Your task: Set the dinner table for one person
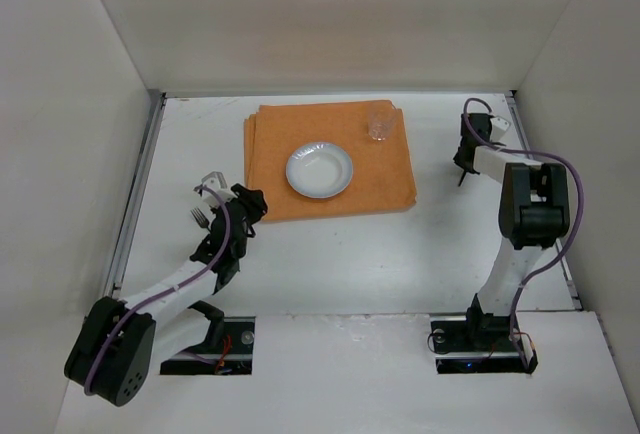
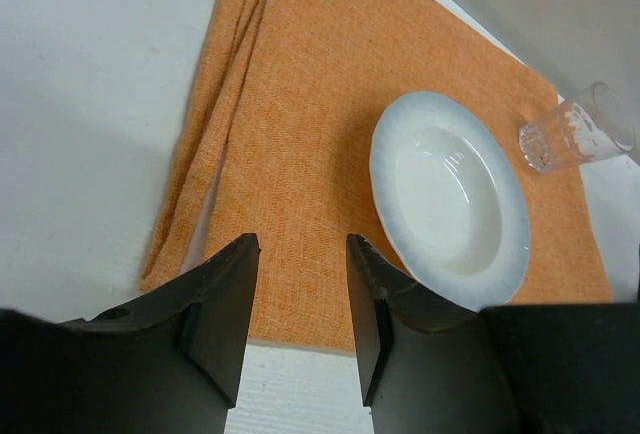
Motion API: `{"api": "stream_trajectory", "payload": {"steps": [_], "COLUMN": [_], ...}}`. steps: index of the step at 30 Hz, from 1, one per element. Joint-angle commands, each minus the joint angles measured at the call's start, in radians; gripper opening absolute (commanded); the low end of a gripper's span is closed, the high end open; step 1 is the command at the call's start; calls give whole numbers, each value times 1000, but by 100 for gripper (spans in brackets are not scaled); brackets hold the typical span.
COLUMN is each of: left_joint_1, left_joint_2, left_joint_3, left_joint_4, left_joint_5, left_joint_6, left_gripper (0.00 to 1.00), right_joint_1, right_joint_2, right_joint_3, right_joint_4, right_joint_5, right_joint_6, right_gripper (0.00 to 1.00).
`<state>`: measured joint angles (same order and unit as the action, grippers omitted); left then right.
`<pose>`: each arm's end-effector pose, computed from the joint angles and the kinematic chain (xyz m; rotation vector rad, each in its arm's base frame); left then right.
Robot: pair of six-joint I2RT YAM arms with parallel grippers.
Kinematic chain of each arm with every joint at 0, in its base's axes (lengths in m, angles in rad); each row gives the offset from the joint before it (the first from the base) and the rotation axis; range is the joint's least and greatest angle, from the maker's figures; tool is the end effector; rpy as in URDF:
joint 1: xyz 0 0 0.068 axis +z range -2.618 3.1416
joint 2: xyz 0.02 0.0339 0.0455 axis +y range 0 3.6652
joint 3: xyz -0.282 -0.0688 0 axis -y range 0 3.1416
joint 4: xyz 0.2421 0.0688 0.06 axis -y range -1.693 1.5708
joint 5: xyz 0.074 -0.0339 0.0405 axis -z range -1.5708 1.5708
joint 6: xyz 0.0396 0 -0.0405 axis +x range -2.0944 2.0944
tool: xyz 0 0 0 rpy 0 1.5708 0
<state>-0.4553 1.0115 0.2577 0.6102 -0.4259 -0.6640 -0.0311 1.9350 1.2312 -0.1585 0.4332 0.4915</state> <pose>0.1840 -0.0719 0.2148 -0.4919 1.6520 -0.4683 0.4147 -0.0295 0.1826 0.7897 2.2148 -0.3043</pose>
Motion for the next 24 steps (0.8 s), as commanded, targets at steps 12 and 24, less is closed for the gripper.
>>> {"api": "stream_trajectory", "payload": {"steps": [12,24], "left_joint_1": [39,45], "left_joint_2": [-31,-30], "left_joint_3": [-23,-25], "left_joint_4": [51,52], "left_joint_5": [32,32], "left_joint_6": [-28,-28], "left_gripper": [38,38], "right_joint_1": [13,42], "right_joint_2": [25,-183], "right_joint_3": [31,-93], "right_joint_4": [-64,70], "right_joint_5": [9,78], "right_joint_6": [-30,-86], "right_gripper": [23,6]}}
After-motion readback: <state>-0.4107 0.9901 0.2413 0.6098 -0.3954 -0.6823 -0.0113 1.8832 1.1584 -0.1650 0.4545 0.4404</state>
